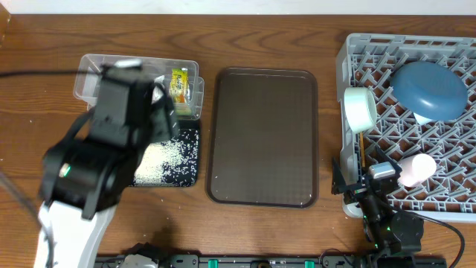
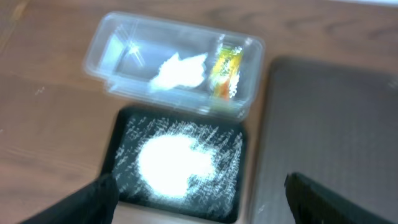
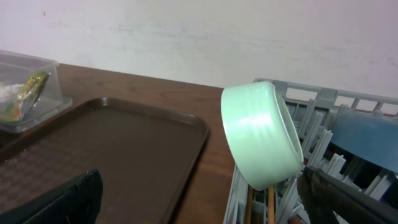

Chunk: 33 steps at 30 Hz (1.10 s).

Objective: Sort waste into correct bins and load items into the dishwasher rack

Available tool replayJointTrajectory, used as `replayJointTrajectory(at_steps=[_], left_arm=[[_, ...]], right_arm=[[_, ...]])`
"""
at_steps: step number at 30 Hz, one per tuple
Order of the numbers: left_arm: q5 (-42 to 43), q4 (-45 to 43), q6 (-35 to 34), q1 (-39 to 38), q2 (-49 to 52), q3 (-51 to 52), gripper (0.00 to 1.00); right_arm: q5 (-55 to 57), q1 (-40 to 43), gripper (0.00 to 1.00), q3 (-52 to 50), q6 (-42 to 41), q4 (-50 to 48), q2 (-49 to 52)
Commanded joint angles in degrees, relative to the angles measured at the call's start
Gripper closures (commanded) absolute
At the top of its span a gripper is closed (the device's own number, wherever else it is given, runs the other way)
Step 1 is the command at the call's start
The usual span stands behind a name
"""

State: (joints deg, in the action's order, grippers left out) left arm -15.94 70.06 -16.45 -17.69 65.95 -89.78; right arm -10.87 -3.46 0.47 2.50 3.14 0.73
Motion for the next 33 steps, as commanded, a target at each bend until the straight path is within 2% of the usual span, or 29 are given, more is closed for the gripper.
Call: replayJointTrajectory(at_steps=[1, 9, 15, 20, 22, 28, 33], left_arm=[[-4.0, 3.3, 1.4, 0.0, -2.8, -0.3, 0.12], [-4.1, 4.9, 1.4, 0.0, -6.9, -0.3, 0.12], [-4.2, 8.9, 1.4, 0.0, -6.9, -0.3, 0.12], [-4.9, 8.1, 1.6, -0.1, -6.9, -0.3, 0.12], [-5.0, 4.7, 2.1, 0.0, -7.3, 0.5, 0.12], [-0.6, -14.7, 11.0, 0.6, -12.9, 9.2, 0.12], [4.0, -27.2, 11.3, 4.4, -21.9, 21.4, 0.12]], right_arm=[[-0.1, 0.5, 0.01, -0.2, -0.7, 0.1, -0.1], [-0.1, 0.5, 0.01, -0.2, -0.7, 0.1, -0.1], [-0.1, 0.5, 0.01, -0.2, -0.7, 0.1, -0.1], [-0.1, 0.5, 0.01, -0.2, -0.7, 0.1, -0.1], [0.0, 0.5, 0.01, -0.2, -0.7, 0.1, -0.1], [0.0, 0.5, 0.01, -0.2, -0.7, 0.1, -0.1], [-0.1, 0.5, 0.01, -0.2, -0.7, 0.1, -0.1]])
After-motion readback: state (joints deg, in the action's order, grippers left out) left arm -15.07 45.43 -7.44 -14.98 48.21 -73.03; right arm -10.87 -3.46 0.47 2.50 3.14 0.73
